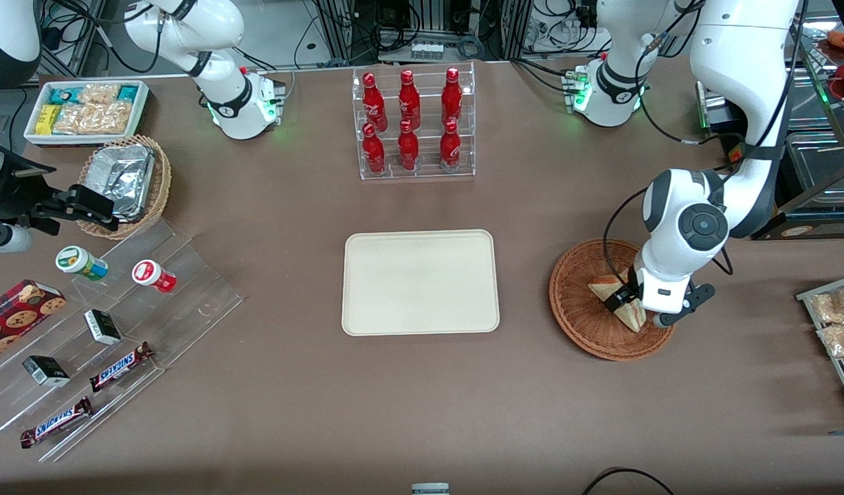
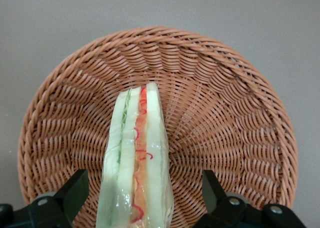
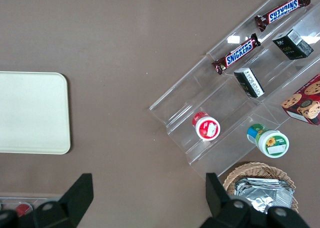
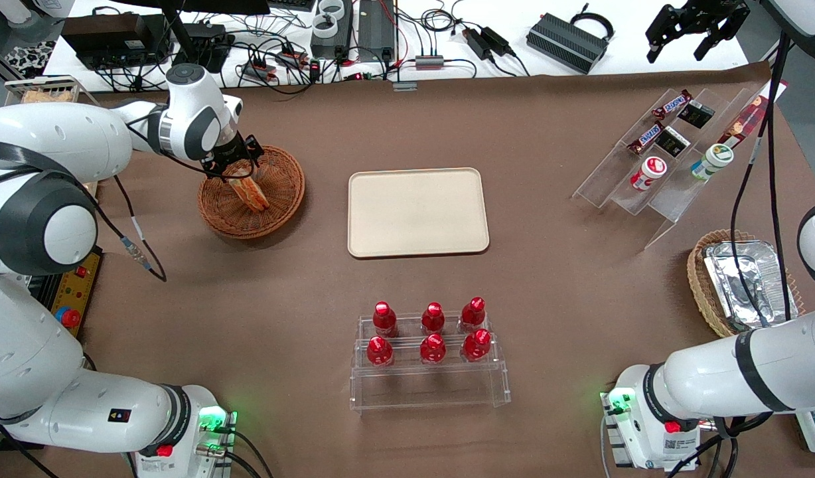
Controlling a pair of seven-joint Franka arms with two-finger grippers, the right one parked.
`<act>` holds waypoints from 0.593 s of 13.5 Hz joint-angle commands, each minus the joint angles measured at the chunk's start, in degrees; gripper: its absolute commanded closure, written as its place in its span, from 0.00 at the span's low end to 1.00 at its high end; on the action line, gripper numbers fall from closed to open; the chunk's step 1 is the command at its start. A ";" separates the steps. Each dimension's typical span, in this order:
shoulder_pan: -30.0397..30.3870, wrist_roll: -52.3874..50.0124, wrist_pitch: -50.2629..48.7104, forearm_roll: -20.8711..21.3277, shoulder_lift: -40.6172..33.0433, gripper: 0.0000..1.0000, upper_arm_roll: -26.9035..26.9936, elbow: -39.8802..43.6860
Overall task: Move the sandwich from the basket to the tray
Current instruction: 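Close the left gripper on the sandwich and lift it from the basket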
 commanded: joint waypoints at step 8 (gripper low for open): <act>-0.25 -0.73 -0.54 1.45 -2.09 0.87 0.16 -4.28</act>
